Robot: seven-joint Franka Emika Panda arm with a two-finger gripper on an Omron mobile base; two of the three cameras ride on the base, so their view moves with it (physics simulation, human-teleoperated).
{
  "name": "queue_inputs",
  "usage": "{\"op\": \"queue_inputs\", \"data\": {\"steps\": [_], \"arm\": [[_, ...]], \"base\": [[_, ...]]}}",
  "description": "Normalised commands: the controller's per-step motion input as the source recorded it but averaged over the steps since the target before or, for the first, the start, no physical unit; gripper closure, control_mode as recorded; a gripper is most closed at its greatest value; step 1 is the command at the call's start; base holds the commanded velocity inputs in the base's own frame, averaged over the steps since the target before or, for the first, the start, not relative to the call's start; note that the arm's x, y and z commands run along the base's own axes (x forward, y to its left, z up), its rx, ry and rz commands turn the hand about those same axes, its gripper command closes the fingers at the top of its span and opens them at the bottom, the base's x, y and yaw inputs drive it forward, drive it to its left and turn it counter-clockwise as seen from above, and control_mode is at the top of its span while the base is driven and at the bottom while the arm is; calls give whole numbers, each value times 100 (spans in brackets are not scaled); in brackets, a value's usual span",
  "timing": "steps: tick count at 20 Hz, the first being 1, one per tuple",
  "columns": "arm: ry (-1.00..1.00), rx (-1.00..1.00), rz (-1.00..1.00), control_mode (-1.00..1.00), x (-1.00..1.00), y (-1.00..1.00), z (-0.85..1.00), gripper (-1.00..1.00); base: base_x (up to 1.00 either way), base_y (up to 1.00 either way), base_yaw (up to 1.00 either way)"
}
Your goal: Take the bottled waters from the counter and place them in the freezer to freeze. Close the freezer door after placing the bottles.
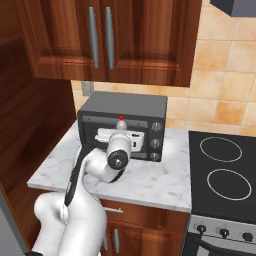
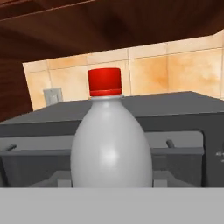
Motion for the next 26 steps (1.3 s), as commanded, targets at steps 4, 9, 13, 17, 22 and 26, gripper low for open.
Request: {"op": "queue_inputs", "data": {"steps": [4,9,13,17,22,26], "arm": [[10,20,34,-100,-45,0,100,100],[0,10,48,-100,-44,10,94,100],[-3,0,53,-100,-69,41,74,100],[-19,7,47,-100,-85,9,34,100],[-27,17,43,-100,-86,1,22,100],[-20,-16,29,-100,-30,57,15,100]], "base": [[0,0,0],[0,0,0],[0,0,0],[0,0,0],[0,0,0],[0,0,0]]}}
